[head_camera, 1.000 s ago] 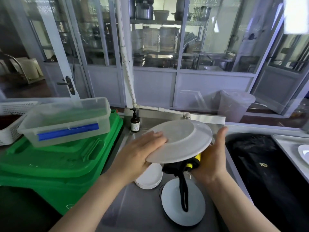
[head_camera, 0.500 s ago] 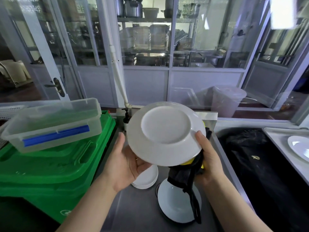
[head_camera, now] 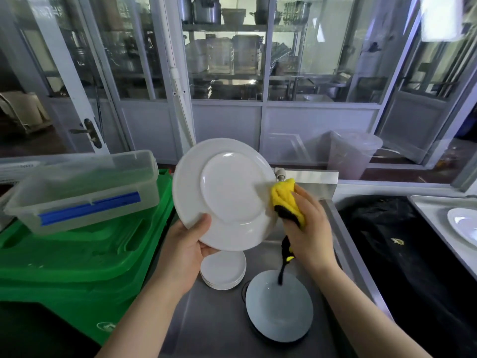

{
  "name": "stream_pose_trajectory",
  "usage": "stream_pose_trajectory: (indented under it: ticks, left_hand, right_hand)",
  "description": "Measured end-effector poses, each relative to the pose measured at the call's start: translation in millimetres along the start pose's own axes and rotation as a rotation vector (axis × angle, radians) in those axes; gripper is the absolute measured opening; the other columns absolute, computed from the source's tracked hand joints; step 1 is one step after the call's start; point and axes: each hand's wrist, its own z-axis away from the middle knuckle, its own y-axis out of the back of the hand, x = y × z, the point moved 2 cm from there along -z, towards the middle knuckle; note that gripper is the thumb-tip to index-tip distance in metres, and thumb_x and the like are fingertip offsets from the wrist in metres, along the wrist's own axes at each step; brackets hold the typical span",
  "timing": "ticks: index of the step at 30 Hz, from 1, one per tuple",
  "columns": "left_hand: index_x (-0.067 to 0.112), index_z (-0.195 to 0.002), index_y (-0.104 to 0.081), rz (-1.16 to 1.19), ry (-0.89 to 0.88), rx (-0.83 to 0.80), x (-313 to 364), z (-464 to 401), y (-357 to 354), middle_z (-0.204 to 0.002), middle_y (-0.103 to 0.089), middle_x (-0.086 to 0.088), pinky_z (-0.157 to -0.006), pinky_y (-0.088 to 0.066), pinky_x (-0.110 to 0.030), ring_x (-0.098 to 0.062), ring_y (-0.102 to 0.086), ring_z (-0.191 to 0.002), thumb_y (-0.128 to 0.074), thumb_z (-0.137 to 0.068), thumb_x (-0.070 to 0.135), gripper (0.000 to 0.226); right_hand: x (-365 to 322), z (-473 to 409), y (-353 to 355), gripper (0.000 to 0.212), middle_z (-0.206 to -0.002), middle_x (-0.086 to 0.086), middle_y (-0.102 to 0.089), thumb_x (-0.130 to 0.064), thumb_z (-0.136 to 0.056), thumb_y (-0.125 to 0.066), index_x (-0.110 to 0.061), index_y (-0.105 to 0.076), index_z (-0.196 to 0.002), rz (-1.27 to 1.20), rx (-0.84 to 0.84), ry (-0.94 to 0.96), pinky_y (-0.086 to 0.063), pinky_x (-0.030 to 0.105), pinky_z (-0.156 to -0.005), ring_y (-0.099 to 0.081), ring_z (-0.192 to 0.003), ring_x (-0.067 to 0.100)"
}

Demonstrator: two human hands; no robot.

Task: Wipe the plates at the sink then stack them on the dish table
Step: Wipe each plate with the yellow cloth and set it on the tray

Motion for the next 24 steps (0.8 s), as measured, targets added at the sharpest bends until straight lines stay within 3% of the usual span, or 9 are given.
stream_pose_trajectory:
  ticks: [1,3,7,13,16,18,20,22,24]
  left_hand:
    - [0.019,-0.109,-0.062,0.005,-0.018,0.012,-0.1,0.4,-1.6,-0.095,-0.076,0.003,-0.055,-0.056,-0.027,-0.012,-0.072,-0.085,-0.063,-0.076,0.016,0.033]
    - [0.021,-0.106,-0.065,0.037,-0.042,0.034,-2.5,0.6,-4.3,-0.097,-0.075,0.001,-0.058,-0.057,-0.027,-0.013,-0.072,-0.087,-0.057,-0.077,0.020,0.030]
    - [0.014,-0.117,-0.063,0.096,-0.055,0.082,-8.3,0.0,-13.6,-0.107,-0.073,-0.009,-0.065,-0.058,-0.030,-0.021,-0.071,-0.094,-0.058,-0.081,0.024,0.038]
    - [0.009,-0.119,-0.064,0.118,-0.043,0.093,-14.2,0.1,-8.2,-0.110,-0.072,-0.013,-0.069,-0.058,-0.031,-0.024,-0.070,-0.095,-0.057,-0.083,0.026,0.041]
    - [0.012,-0.125,-0.059,0.107,-0.068,0.070,-13.0,4.0,-2.8,-0.113,-0.071,-0.011,-0.068,-0.058,-0.031,-0.023,-0.070,-0.099,-0.055,-0.083,0.023,0.044]
    - [0.018,-0.122,-0.060,0.067,-0.079,0.039,-12.1,6.4,1.2,-0.112,-0.072,-0.005,-0.067,-0.058,-0.031,-0.021,-0.070,-0.100,-0.056,-0.083,0.022,0.040]
    - [0.022,-0.116,-0.062,-0.018,-0.073,0.018,-11.8,7.3,4.9,-0.109,-0.073,-0.002,-0.066,-0.058,-0.030,-0.018,-0.070,-0.098,-0.067,-0.080,0.017,0.037]
    - [0.022,-0.110,-0.067,-0.138,-0.070,-0.030,-11.7,7.8,6.9,-0.108,-0.073,-0.002,-0.067,-0.058,-0.033,-0.019,-0.070,-0.099,-0.068,-0.076,0.020,0.035]
    - [0.023,-0.100,-0.074,-0.282,-0.078,-0.080,-11.8,9.9,6.7,-0.105,-0.074,-0.005,-0.072,-0.058,-0.036,-0.023,-0.070,-0.100,-0.072,-0.068,0.034,0.034]
  right_hand:
    - [-3.2,1.6,-2.3,0.055,-0.135,0.000,-0.056,0.005,-0.070,-0.055,-0.019,-0.067,-0.119,0.129,0.019,0.067,-0.040,0.031,-0.098,-0.055,-0.113,0.027]
    - [-11.5,10.1,-5.8,0.060,-0.139,0.007,-0.052,0.002,-0.064,-0.053,-0.015,-0.066,-0.120,0.270,0.046,0.140,-0.033,0.026,-0.095,-0.053,-0.102,0.036]
    - [-40.2,32.3,-22.2,0.060,-0.138,0.004,-0.053,0.000,-0.060,-0.061,-0.018,-0.069,-0.117,0.295,-0.032,0.331,-0.036,0.024,-0.090,-0.052,-0.090,0.032]
    - [-54.6,39.7,-27.3,0.050,-0.141,0.000,-0.050,-0.012,-0.070,-0.055,-0.025,-0.069,-0.116,0.314,-0.142,0.557,-0.043,0.032,-0.091,-0.049,-0.098,0.030]
    - [-40.0,29.7,-17.9,0.057,-0.141,0.003,-0.047,-0.001,-0.064,-0.068,-0.021,-0.068,-0.118,0.265,-0.121,0.419,-0.037,0.025,-0.094,-0.053,-0.099,0.033]
    - [-29.4,19.2,-12.7,0.060,-0.141,0.007,-0.048,0.004,-0.064,-0.063,-0.017,-0.066,-0.121,0.216,-0.097,0.251,-0.038,0.028,-0.097,-0.053,-0.109,0.036]
    - [-21.5,6.4,-7.5,0.057,-0.136,0.003,-0.054,0.007,-0.068,-0.058,-0.015,-0.065,-0.121,0.129,-0.078,0.101,-0.043,0.029,-0.097,-0.054,-0.116,0.028]
    - [-17.0,-5.6,-3.9,0.046,-0.111,-0.010,-0.065,0.003,-0.075,-0.056,-0.020,-0.065,-0.113,0.049,-0.046,-0.003,-0.043,0.010,-0.081,-0.059,-0.099,0.015]
    - [-13.8,-17.8,-1.9,0.032,-0.083,-0.016,-0.064,-0.004,-0.082,-0.053,-0.028,-0.061,-0.102,0.042,-0.017,-0.103,-0.039,0.006,-0.061,-0.058,-0.076,0.010]
